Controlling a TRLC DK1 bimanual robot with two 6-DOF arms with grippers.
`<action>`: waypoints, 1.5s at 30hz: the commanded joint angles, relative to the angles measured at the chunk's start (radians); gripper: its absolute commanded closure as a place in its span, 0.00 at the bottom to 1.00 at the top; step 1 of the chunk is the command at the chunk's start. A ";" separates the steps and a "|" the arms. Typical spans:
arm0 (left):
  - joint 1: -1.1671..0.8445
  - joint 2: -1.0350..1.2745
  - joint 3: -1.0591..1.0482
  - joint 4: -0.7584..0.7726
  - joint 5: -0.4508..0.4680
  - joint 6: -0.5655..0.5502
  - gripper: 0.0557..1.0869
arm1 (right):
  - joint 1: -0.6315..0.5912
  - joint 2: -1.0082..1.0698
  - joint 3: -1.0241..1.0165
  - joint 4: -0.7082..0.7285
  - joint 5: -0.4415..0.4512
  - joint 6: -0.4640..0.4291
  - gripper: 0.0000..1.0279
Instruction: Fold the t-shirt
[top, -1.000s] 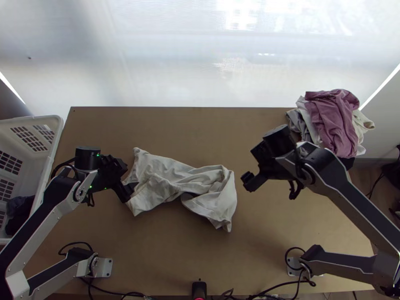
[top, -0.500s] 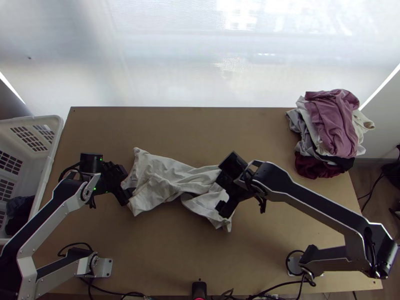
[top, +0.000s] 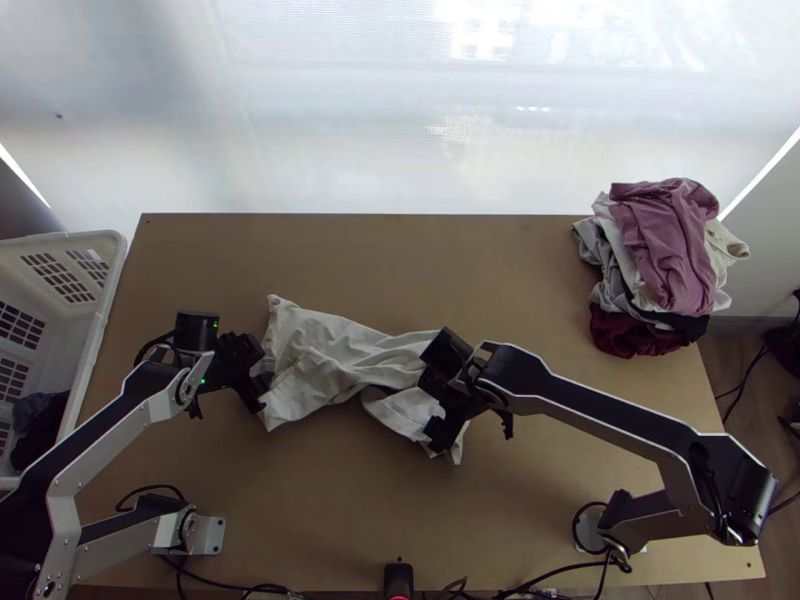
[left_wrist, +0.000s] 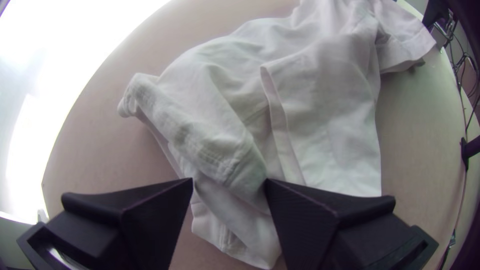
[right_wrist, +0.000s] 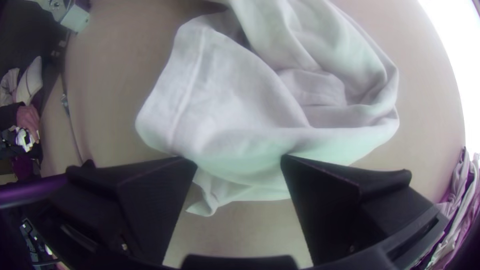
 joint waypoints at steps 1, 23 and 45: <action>-0.005 0.027 -0.001 0.047 -0.004 -0.014 0.60 | 0.011 0.009 -0.029 0.054 -0.001 -0.027 0.38; 0.073 -0.225 0.190 -0.390 0.022 -0.096 0.96 | -0.043 -0.201 0.008 -0.110 -0.107 -0.032 0.97; -0.362 -0.400 0.615 -0.967 0.096 -0.283 0.96 | -0.647 -0.138 0.186 0.030 -0.073 -0.133 0.97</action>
